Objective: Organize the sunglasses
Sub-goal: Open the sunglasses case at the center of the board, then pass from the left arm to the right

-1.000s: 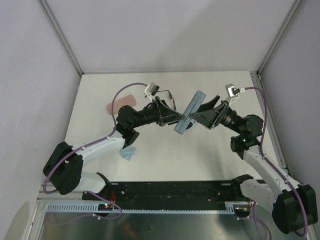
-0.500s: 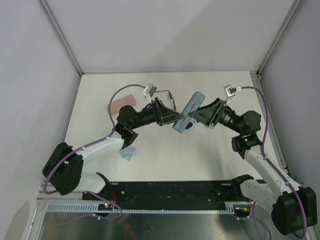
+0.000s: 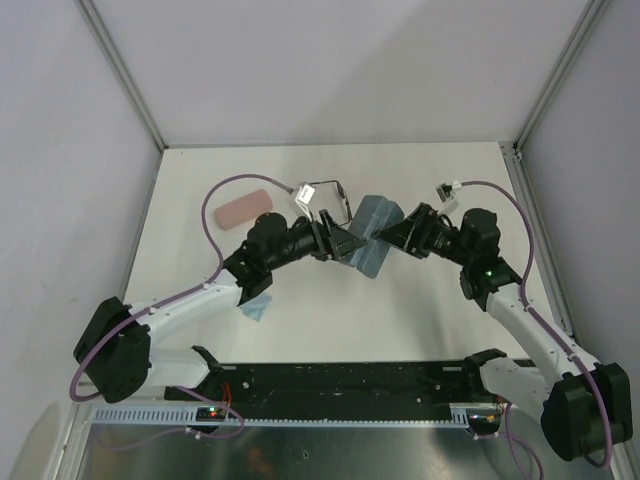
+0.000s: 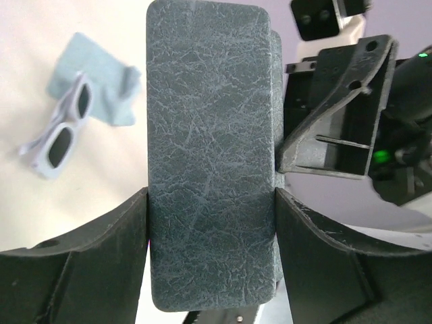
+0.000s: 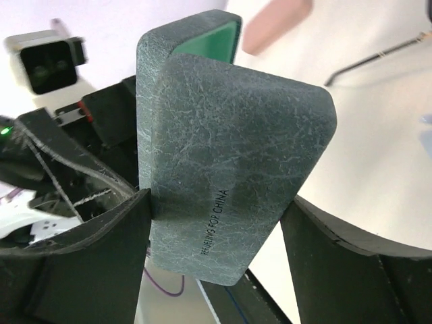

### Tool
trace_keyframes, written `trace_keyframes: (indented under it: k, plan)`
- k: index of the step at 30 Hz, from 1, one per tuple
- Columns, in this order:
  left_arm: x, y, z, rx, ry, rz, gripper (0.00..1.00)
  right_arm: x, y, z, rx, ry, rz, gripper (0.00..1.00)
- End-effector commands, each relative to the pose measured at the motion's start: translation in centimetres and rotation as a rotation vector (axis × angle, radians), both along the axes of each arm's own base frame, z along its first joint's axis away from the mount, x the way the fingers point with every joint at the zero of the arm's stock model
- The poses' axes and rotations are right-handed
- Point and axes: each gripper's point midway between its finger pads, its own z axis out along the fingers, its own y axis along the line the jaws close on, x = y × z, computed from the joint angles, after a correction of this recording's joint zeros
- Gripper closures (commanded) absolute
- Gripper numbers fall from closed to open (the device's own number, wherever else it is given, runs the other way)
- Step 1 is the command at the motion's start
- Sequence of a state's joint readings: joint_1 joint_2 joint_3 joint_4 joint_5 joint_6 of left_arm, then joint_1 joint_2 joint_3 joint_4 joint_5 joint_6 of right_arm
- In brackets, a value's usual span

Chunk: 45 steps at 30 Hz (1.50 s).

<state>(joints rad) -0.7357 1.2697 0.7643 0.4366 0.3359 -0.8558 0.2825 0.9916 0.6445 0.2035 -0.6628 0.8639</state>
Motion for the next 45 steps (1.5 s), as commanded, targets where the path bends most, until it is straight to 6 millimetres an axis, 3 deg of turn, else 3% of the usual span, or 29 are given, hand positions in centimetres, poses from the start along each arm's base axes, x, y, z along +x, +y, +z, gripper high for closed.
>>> trace_keyframes:
  k: [1, 7, 12, 18, 22, 26, 31, 39, 45]
  plan:
    - [0.5, 1.1, 1.4, 0.068, -0.136, 0.098, 0.8, 2.5, -2.1, -2.6, -0.149, 0.04, -0.165, 0.57]
    - [0.7, 1.1, -0.1, 0.159, -0.163, 0.147, 0.8, 3.0, -2.6, -4.4, -0.204, 0.106, -0.211, 0.57]
    - [0.4, 0.4, -1.0, 0.185, -0.157, 0.136, 0.79, 3.2, -2.7, -4.7, -0.22, 0.124, -0.218, 0.53]
    - [0.6, 0.4, -1.4, 0.191, -0.143, 0.144, 0.79, 3.1, -3.0, -4.1, -0.223, 0.106, -0.226, 0.4]
    - [0.8, 1.0, -1.8, 0.17, -0.103, 0.153, 0.78, 3.0, -3.3, -4.0, -0.215, 0.108, -0.22, 0.25]
    - [1.4, 2.0, -1.8, 0.094, -0.038, 0.13, 0.78, 2.8, -3.8, -3.7, -0.212, 0.096, -0.211, 0.16]
    - [1.9, 3.6, -1.2, 0.061, -0.034, 0.154, 0.78, 2.5, -4.6, -2.4, -0.199, 0.047, -0.203, 0.02]
    - [1.6, 4.5, 1.4, -0.06, -0.014, 0.118, 0.77, 1.5, -3.8, -0.8, -0.137, 0.0, -0.121, 0.02]
    - [1.4, 4.6, 4.8, -0.185, -0.034, 0.067, 0.77, -0.5, -1.7, 3.5, 0.043, -0.159, 0.014, 0.02]
